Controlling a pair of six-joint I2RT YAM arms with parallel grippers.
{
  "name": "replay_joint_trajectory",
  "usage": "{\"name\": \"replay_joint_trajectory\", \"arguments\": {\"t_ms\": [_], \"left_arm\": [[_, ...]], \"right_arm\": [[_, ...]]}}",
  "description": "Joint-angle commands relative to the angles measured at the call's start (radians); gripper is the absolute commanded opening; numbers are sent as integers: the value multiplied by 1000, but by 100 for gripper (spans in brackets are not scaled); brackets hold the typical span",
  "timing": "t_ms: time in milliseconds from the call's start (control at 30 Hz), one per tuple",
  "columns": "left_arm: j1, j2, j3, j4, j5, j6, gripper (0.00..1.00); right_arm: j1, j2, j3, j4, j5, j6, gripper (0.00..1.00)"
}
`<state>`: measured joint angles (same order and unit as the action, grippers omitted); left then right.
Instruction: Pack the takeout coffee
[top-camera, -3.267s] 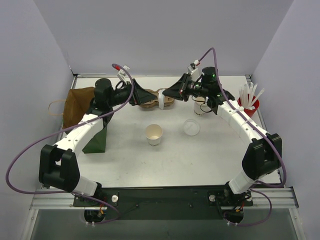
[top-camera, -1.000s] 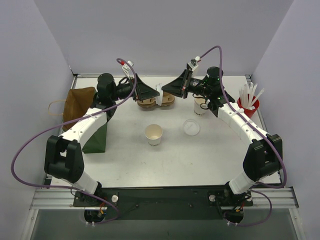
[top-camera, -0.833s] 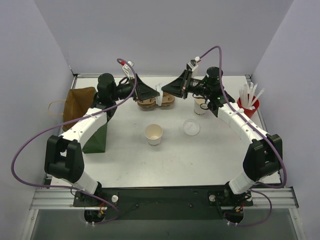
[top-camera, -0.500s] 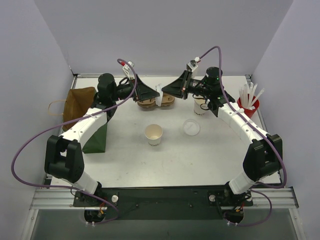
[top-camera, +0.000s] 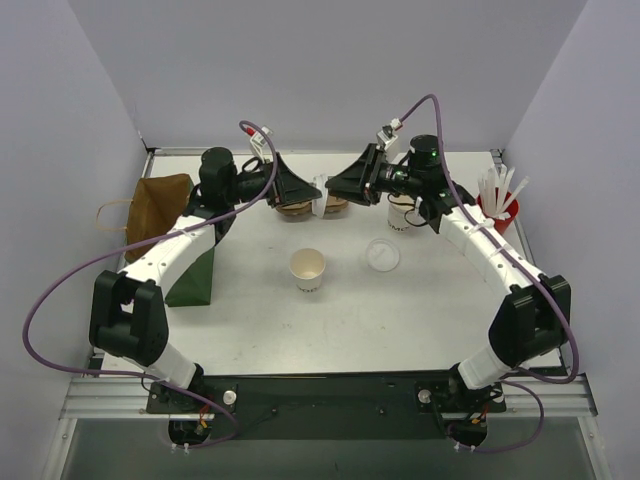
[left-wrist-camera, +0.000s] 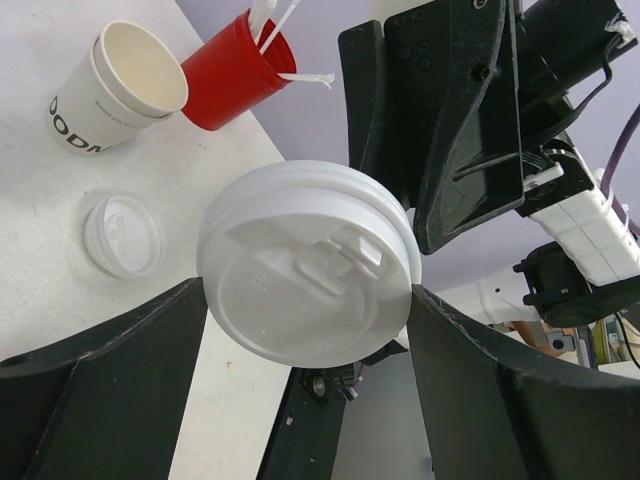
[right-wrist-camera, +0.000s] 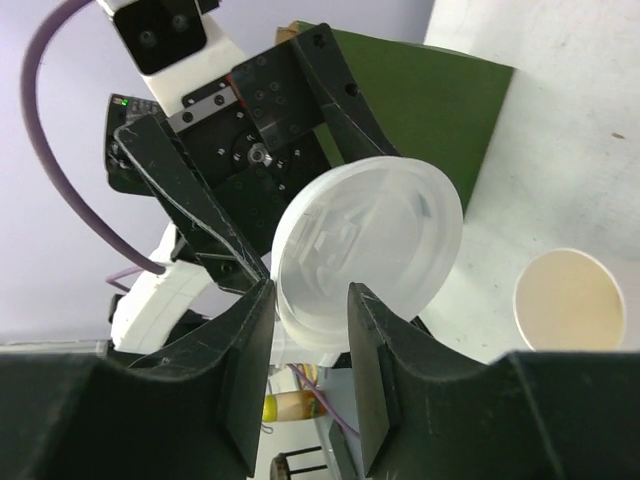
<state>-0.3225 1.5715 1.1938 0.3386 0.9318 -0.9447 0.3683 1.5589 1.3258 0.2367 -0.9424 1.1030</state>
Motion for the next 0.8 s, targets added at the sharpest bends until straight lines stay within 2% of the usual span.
{"name": "replay_joint_trajectory", "arguments": {"t_ms": [0,200,333,433,533,600,767], "left_arm": [[-7,-45,69,-84,-13,108,71],[-12,-83,107,-337,-63,266,72],[-38,-113,164,-597,-178,450,71],[-90,-122,220,-851,-325,584,72],[-163,-123,266,-999,-525,678,72],[-196,-123,270,-1041,-626,705,72],[-280,-125,254,-1118,-778,716,72]], "right_arm": [[-6,-79,39,-123,66,-123,31],[-28,-141,56,-397,258,-316,31],[-32,-172,69,-539,439,-402,31],[-32,-192,53,-565,502,-437,31],[-32,-198,27,-567,514,-443,31],[-29,-198,16,-565,514,-446,31],[-25,-201,-17,-568,519,-460,31]]}}
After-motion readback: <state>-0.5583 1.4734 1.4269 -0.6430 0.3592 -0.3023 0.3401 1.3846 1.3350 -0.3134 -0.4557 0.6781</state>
